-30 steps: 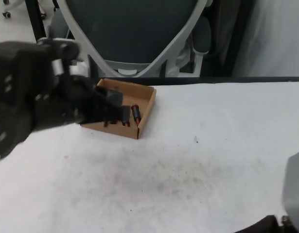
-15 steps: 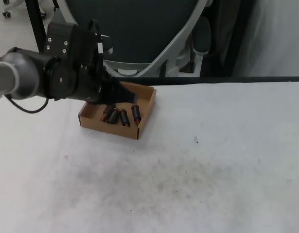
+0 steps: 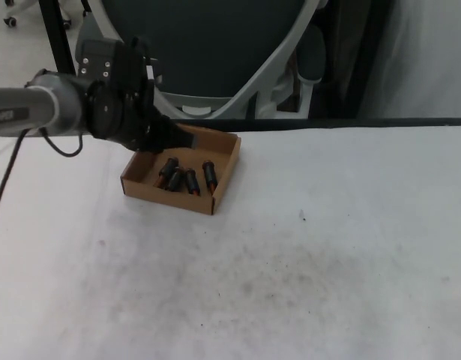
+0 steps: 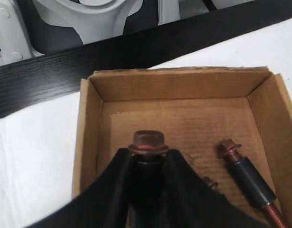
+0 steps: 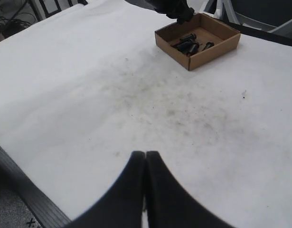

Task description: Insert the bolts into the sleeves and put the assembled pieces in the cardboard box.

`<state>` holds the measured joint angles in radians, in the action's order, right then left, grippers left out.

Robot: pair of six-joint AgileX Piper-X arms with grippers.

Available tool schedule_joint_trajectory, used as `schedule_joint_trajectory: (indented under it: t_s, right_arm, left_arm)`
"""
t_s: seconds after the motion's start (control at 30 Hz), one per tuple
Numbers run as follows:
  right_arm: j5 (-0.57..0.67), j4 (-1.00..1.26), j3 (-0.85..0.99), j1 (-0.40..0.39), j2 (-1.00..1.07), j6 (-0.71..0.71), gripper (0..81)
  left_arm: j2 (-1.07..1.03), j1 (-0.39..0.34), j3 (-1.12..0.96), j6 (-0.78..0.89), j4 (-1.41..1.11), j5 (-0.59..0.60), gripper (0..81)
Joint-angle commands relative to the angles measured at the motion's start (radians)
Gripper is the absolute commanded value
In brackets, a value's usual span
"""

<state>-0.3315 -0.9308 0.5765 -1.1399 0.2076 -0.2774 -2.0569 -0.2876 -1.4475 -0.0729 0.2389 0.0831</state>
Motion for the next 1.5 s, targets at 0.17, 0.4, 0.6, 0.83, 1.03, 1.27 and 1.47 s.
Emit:
schedule_joint_trajectory:
  t_s: [0.17,0.4,0.6,0.83,1.03,1.27,1.47]
  right_arm:
    - [-0.007,-0.002,0.002,-0.002,-0.004,-0.008,0.2]
    - [-0.007,0.001,0.002,-0.002,0.021,-0.008,0.2]
    - [-0.007,0.005,0.002,-0.002,0.054,-0.008,0.2]
    - [-0.059,0.008,0.002,-0.002,0.055,-0.008,0.2]
    - [-0.197,0.085,0.002,-0.002,0.072,0.127,0.2]
    - [-0.257,0.287,-0.035,-0.002,0.260,0.268,0.2]
    - [-0.254,0.557,-0.117,0.090,0.384,0.344,0.2]
  left_arm:
    - [-0.084,0.000,-0.052,-0.010,0.029,-0.010,0.8]
    - [-0.099,0.000,-0.052,-0.021,0.038,-0.003,1.1]
    - [-0.086,0.016,-0.063,-0.015,0.034,0.065,37.6]
    - [-0.021,0.051,-0.063,0.062,0.063,0.107,46.7]
    - [0.104,0.057,-0.049,0.017,0.068,0.155,35.8]
    - [0.281,0.057,0.081,0.012,-0.048,0.209,35.1]
    - [0.434,0.069,0.250,0.012,-0.118,0.273,35.1]
